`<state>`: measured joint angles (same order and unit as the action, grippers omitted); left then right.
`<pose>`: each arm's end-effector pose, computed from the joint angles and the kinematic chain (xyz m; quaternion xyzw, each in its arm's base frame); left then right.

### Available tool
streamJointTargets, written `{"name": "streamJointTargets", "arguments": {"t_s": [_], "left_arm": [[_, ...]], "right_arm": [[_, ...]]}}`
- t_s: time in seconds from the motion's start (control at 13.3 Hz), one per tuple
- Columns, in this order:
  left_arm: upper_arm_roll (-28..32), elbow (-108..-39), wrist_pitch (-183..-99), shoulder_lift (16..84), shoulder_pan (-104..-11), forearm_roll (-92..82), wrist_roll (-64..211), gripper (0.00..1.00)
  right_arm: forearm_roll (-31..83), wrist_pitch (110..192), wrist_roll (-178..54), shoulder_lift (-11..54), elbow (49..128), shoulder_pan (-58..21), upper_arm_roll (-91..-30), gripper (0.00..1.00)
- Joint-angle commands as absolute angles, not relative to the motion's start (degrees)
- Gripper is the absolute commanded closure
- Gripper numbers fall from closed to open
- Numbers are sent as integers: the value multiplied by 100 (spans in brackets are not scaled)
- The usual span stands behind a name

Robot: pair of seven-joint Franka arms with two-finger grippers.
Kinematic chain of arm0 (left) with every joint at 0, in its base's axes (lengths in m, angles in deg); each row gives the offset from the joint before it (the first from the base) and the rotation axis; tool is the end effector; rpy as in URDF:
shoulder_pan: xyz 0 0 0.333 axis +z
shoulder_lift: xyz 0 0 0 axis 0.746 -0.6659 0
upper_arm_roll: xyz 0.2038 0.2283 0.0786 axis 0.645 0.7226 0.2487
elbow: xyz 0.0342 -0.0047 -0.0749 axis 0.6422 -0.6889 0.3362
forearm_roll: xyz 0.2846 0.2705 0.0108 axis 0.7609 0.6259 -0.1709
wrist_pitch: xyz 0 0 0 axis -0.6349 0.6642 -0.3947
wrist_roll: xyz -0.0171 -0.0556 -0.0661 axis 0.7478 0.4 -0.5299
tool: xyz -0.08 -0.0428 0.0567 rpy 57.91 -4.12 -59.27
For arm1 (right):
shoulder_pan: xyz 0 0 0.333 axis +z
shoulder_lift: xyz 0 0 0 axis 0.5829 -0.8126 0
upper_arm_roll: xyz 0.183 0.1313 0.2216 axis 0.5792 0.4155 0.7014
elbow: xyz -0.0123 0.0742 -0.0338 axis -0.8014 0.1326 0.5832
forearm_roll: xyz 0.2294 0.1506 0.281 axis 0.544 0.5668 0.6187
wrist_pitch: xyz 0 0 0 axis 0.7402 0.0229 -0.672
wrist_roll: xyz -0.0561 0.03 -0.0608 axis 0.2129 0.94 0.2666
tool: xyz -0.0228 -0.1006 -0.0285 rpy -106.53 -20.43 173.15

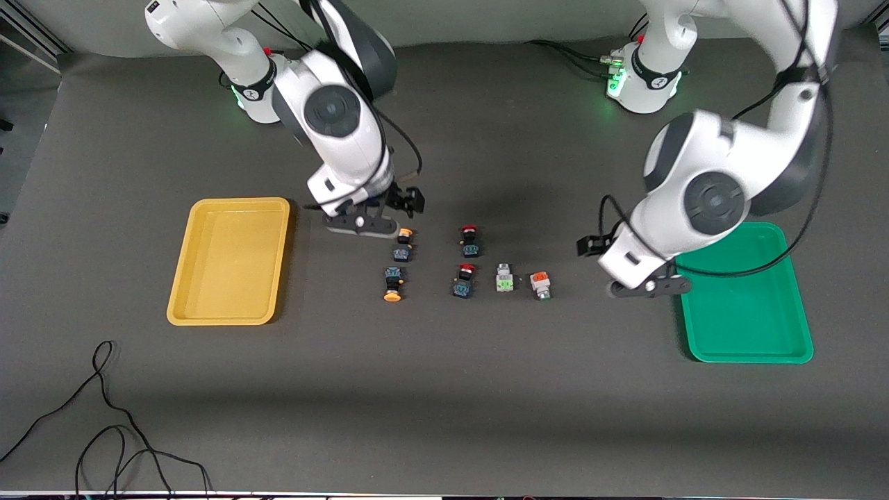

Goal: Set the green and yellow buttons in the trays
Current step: 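Reach the right gripper to a yellow button while the left gripper reaches a green button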

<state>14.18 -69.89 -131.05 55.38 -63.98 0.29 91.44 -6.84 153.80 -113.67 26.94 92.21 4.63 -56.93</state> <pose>0.5924 -0.2360 0.3893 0.9951 0.0336 -0.0920 0.0109 0.4944 0.3966 0.3698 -0.9954 0.0895 0.0332 0.0032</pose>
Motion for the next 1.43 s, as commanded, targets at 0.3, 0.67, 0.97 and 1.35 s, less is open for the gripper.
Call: {"name": "streamJointTargets", "arguments": {"t_s": [0.3,0.67,0.97,1.35], "left_arm": [[1477,-6881,-13935,4600,-6723,-3,9900,20],[1442,-6890,-14797,4063,-6898,-38,10255,17],[1399,-7109,-15185,3843,-6960,-38,10255,15],[1372,-7267,-15238,3755,-7022,-29,10246,16]], "right_arm": [[-1129,17211,-11379,1577,9678,486,-5719,0],[-1147,17794,-11387,1189,9792,478,-5719,0],[-1147,17802,-11431,1092,9880,478,-5711,27],[-1147,17732,-11326,1206,9836,434,-5711,68]]}}
